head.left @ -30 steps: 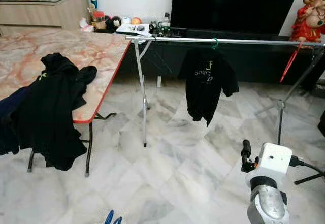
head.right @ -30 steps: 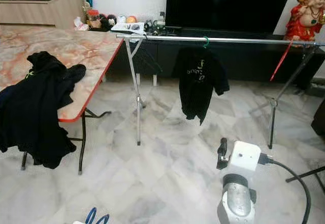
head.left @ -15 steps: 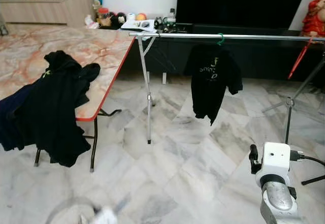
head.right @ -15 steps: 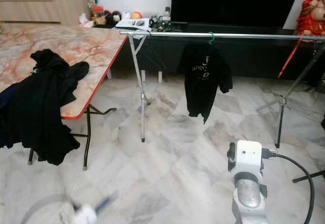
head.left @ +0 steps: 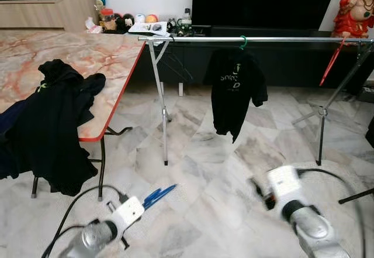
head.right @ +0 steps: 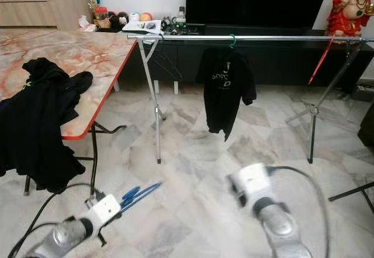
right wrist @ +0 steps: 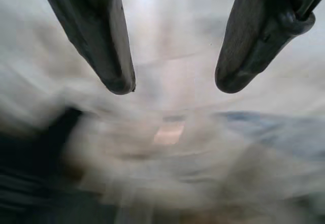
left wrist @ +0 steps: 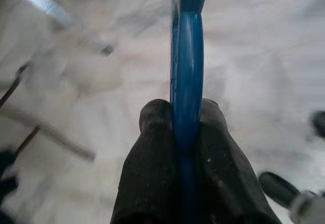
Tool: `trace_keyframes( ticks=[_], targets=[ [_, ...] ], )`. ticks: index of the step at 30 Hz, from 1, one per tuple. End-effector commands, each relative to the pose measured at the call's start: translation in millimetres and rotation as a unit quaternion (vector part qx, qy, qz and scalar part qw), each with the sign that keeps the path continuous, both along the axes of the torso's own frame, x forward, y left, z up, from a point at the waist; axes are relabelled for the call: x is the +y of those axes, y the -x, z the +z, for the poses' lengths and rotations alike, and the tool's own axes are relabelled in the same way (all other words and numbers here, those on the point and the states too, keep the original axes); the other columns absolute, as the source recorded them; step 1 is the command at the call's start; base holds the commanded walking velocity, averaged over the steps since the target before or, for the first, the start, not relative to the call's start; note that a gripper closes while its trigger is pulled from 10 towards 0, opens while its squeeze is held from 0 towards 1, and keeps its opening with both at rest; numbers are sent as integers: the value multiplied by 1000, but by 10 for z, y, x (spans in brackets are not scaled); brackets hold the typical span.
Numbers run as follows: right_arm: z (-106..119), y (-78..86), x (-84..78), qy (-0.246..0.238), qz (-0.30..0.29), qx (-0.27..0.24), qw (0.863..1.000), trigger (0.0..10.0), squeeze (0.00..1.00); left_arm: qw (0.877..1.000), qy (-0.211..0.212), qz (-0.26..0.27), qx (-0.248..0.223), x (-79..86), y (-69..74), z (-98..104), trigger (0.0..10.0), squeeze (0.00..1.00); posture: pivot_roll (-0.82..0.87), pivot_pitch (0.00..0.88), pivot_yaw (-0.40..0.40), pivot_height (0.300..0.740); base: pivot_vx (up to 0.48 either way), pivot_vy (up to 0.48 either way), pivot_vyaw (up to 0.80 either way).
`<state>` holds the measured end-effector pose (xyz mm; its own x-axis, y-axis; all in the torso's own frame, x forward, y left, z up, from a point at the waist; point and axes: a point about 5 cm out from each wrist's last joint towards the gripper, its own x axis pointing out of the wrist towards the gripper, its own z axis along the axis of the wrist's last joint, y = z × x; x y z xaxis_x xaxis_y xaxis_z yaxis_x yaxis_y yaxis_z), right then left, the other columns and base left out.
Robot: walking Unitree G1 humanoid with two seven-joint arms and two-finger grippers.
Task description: Hang hanger
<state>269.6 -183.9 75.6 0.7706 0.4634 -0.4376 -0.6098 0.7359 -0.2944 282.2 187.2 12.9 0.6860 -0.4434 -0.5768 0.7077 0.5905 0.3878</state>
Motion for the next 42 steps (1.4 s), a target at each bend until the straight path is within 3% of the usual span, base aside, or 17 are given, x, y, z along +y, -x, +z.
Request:
trace_keyframes(
  ticks=[1,3,6,7,9,12,13,16,19,24,33,37,40,42],
  targets=[
    [16,109,142,-1,112,18,994,10000,0,999,10,-45,19,-25,-7,72,10000,0,86,40,8,740,0,0,0],
    [30,257,245,-4,247,56,967,10000,0,993,30,-109,31,-87,-38,251,10000,0,87,39,8,740,0,0,0],
    [52,323,289,-7,319,83,944,10000,0,985,48,-160,48,-165,-44,405,10000,0,92,41,6,740,0,0,0],
    [52,323,289,-7,319,83,944,10000,0,985,48,-160,48,-165,-44,405,10000,0,92,41,6,740,0,0,0],
    [98,311,310,-17,354,98,930,10000,0,971,68,-216,81,-261,8,566,10000,0,100,42,-6,740,0,0,0],
    [122,293,303,-18,365,100,926,10000,0,962,68,-246,95,-305,50,635,10000,0,103,43,-10,740,0,0,0],
    [147,272,294,-19,377,103,920,10000,0,949,61,-287,111,-371,117,708,10000,0,103,42,-14,740,0,0,0],
    [162,252,281,-16,394,107,913,10000,0,929,57,-340,134,-497,232,799,10000,0,102,41,-16,740,0,0,0],
    [170,236,275,-18,403,110,908,10000,0,919,55,-364,144,-577,291,852,10000,0,100,43,-21,740,0,0,0],
    [139,217,310,-25,416,122,901,10000,0,916,46,-365,159,-597,320,885,10000,0,97,40,-30,740,0,0,0],
    [-40,236,473,-90,428,163,884,10000,0,915,43,-363,168,-613,342,942,10000,0,118,32,-33,740,0,0,0],
    [-65,224,468,-85,425,162,887,10000,0,915,43,-364,168,-615,342,944,10000,0,118,32,-33,740,0,0,0],
    [-93,146,473,-81,398,139,903,10000,0,915,43,-363,170,-622,346,951,10000,0,115,30,-32,740,0,0,0],
    [-111,138,481,-87,400,139,902,10000,0,915,43,-363,172,-628,348,955,10000,0,115,30,-32,740,0,0,0]
  ],
)
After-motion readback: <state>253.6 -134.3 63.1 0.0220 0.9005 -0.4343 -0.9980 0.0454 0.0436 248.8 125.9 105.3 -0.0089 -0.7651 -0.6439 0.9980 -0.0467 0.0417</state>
